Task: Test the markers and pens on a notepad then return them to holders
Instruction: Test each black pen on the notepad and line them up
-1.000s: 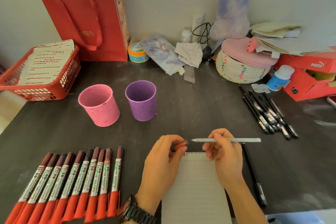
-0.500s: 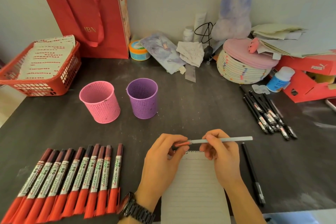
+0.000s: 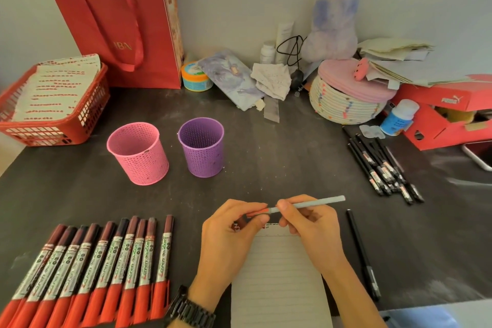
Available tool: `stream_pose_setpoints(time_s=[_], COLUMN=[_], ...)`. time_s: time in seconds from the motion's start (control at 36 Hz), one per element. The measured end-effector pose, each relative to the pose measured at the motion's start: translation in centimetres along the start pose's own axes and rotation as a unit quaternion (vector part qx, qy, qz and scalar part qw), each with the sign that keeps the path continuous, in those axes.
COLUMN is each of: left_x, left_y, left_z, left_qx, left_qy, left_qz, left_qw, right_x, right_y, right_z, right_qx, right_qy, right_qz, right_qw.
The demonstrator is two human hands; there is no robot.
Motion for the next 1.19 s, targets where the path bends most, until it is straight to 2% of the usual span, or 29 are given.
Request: stream_pose_setpoints(time_s=[0.14,0.28,0.42,0.47,0.61,0.75,0.83,0.94,1.08,1.14,1.19], left_x=[-0.2,0.0,0.2,0.4,0.2,-0.4,-1.1,-2.8,-5.1,-5.6,-5.9], left_y=[-0.1,-0.3,-0.3,-0.4,-1.6,-2.3,-3.2,-5.3,-9.1,-10.8,-12.1], left_z=[0.1,0.3,0.1,0.0,-0.5,-0.1,0.5,1.3,2.3,2.7,3.1], left_qx=[0.009,0.004,0.021,0.057,0.134,0.102,0.113,0.142,0.216,0.242,0.258], left_qy=[-0.011,-0.005,0.053,0.059,-0.038,-0.045,-0.055,-0.092,-0.119,-0.127,-0.135], left_qz=[0.013,0.028,0.044,0.1,0.318,0.364,0.394,0.421,0.427,0.434,0.433], left_qw=[1.0,1.0,0.997,0.992,0.938,0.925,0.91,0.891,0.87,0.859,0.853], right_x=[0.2,0.5,1.7,2.5,4.2,4.7,4.3,2.5,-1.3,-3.1,-5.5], right_y=[0.0,0.6,2.8,4.3,10.0,16.4,19.4,22.5,24.6,25.1,25.2], right_z=[0.1,-0.5,-1.5,-2.2,-4.7,-9.3,-12.7,-17.9,-23.6,-25.4,-27.3], right_qx=[-0.017,-0.096,-0.159,-0.175,-0.238,-0.309,-0.37,-0.482,-0.615,-0.642,-0.675], right_qy=[0.006,0.018,0.039,0.044,0.011,-0.024,-0.034,-0.047,-0.091,-0.133,-0.188], right_qz=[0.013,0.071,0.075,0.093,0.196,0.203,0.18,0.148,0.192,0.149,0.14], right_qw=[1.0,0.993,0.984,0.979,0.951,0.929,0.911,0.862,0.76,0.741,0.7])
Point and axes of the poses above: each hand's wrist, its own z-axis towards the middle knuckle, its own y-axis out of the back of the hand, x = y × z, the point moved 3 cm from there along z, towards the middle knuckle, and after that the axes turned 8 degrees about y, right-handed, at the moved point
